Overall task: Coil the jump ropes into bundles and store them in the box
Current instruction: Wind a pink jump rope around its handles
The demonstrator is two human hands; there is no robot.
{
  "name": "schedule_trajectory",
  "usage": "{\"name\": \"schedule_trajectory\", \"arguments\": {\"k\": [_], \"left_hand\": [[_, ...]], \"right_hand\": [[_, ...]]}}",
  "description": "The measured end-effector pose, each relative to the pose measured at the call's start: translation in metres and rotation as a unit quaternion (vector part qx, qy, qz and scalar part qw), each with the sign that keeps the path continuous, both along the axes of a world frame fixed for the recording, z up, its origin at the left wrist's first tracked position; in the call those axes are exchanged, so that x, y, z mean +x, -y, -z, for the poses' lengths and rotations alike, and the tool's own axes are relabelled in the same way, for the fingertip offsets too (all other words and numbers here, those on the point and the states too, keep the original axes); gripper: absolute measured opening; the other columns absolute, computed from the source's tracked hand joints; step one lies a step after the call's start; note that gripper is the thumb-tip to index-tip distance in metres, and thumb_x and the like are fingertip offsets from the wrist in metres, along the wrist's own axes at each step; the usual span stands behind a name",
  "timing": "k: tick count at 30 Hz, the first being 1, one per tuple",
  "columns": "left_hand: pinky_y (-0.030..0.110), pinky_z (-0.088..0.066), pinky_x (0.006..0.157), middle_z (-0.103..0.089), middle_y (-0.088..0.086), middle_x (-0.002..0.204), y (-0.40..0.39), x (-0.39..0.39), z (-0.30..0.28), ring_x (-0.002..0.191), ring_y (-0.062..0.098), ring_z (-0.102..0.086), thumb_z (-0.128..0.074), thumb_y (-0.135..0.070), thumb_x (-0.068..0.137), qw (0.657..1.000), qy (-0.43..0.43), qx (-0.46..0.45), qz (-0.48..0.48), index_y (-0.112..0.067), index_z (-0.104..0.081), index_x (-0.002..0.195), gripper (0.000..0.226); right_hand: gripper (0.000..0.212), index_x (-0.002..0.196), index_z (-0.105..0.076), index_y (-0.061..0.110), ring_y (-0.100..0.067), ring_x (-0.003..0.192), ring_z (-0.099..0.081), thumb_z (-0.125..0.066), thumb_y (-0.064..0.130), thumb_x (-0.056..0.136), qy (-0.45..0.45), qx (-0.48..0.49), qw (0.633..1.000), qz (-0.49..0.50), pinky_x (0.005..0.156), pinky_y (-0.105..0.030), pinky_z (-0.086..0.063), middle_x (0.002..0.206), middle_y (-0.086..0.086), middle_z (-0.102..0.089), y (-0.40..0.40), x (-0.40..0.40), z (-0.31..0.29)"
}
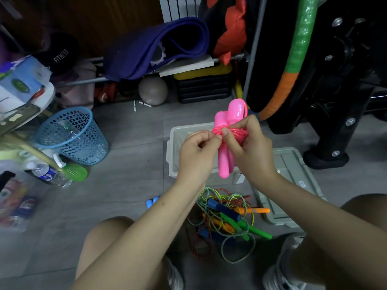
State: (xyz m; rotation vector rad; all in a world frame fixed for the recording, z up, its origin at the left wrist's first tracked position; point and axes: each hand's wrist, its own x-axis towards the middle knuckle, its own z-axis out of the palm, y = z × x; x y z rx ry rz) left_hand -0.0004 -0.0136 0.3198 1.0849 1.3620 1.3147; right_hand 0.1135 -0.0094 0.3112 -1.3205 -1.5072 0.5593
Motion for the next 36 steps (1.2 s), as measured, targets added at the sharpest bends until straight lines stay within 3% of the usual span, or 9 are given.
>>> {"name": "schedule_trajectory", "arguments": {"k": [6,8,12,16,20,24,27,31,36], "left_hand": [[0.018,-0.04,0.073,-0.055,0.012,0.097,-0.002,0.002,0.004,0.077,0.007,-0.053,-0.056,-0.024,0.079,0.995,-0.092,0.033,-0.004,-0.021,-0.056,0.067,0.012],[0.018,-0.041,0.072,-0.061,0.015,0.096,-0.005,0.001,0.006,0.079,0.01,-0.056,-0.058,-0.024,0.085,0.998,-0.068,0.002,-0.001,-0.021,-0.058,0.069,0.017],[0.018,-0.049,0.076,-0.066,0.001,0.072,-0.009,-0.009,0.004,0.069,0.007,-0.061,-0.063,-0.021,0.089,0.997,0.034,-0.069,0.016,-0.013,-0.065,0.072,0.019],[0.029,-0.046,0.085,-0.066,0.004,0.073,-0.01,-0.02,0.003,0.075,0.015,-0.058,-0.062,-0.01,0.088,0.99,0.085,-0.09,0.07,-0.009,-0.067,0.074,0.015],[0.033,-0.043,0.091,-0.062,0.014,0.09,-0.004,-0.011,0.002,0.083,0.017,-0.057,-0.068,-0.024,0.078,0.998,0.033,-0.037,0.044,-0.021,-0.068,0.066,0.012],[0.02,-0.043,0.091,-0.059,0.012,0.107,0.002,-0.003,0.002,0.096,0.011,-0.058,-0.057,-0.031,0.073,0.995,-0.088,0.027,0.028,-0.02,-0.065,0.071,0.013],[0.017,-0.043,0.088,-0.058,0.01,0.109,0.003,-0.001,0.0,0.095,0.01,-0.057,-0.055,-0.028,0.072,0.995,-0.089,0.043,0.021,-0.019,-0.063,0.071,0.012],[0.016,-0.043,0.088,-0.059,0.011,0.111,-0.001,-0.001,0.003,0.097,0.008,-0.057,-0.054,-0.024,0.072,0.994,-0.088,0.053,0.02,-0.016,-0.063,0.071,0.012],[0.001,-0.035,0.078,-0.05,0.007,0.114,-0.001,-0.001,0.003,0.083,-0.016,-0.051,-0.061,-0.01,0.085,0.995,-0.07,0.055,0.033,-0.014,-0.059,0.074,0.012]], "right_hand": [[0.021,0.088,-0.043,0.022,0.0,0.061,-0.053,-0.057,0.037,0.091,0.022,-0.019,1.0,-0.002,0.053,-0.014,-0.035,0.069,0.015,-0.054,-0.002,-0.002,0.0],[0.018,0.089,-0.043,0.024,-0.004,0.062,-0.053,-0.057,0.035,0.092,0.033,-0.021,0.999,-0.025,0.054,-0.015,-0.036,0.073,0.013,-0.056,-0.004,0.0,0.0],[0.015,0.092,-0.049,0.021,0.0,0.065,-0.056,-0.061,0.031,0.09,0.044,-0.033,0.994,-0.09,0.057,-0.01,-0.038,0.073,0.013,-0.059,-0.01,0.009,0.002],[0.018,0.092,-0.05,0.02,-0.01,0.068,-0.06,-0.063,0.032,0.088,0.014,-0.062,0.987,-0.148,0.066,-0.032,-0.048,0.074,0.007,-0.062,-0.015,0.014,0.003],[0.014,0.088,-0.049,0.025,-0.006,0.062,-0.058,-0.061,0.032,0.09,-0.013,-0.051,0.994,-0.098,0.06,-0.03,-0.046,0.074,0.008,-0.063,-0.013,0.01,0.008],[0.016,0.09,-0.05,0.02,-0.007,0.064,-0.056,-0.058,0.034,0.091,-0.01,-0.045,0.999,-0.025,0.057,-0.024,-0.041,0.074,0.004,-0.063,-0.009,0.005,0.01],[0.018,0.089,-0.048,0.018,-0.003,0.059,-0.052,-0.056,0.034,0.092,-0.023,-0.039,0.999,-0.01,0.054,-0.02,-0.038,0.067,0.01,-0.056,-0.01,0.003,0.008],[0.018,0.086,-0.048,0.019,-0.009,0.067,-0.055,-0.054,0.033,0.093,-0.055,-0.041,0.998,0.007,0.063,-0.028,-0.043,0.073,0.007,-0.058,-0.012,0.001,0.01],[0.013,0.085,-0.044,0.029,-0.02,0.067,-0.056,-0.053,0.031,0.095,-0.078,-0.016,0.997,-0.023,0.062,-0.04,-0.046,0.073,-0.005,-0.058,-0.016,0.001,0.008]]}}
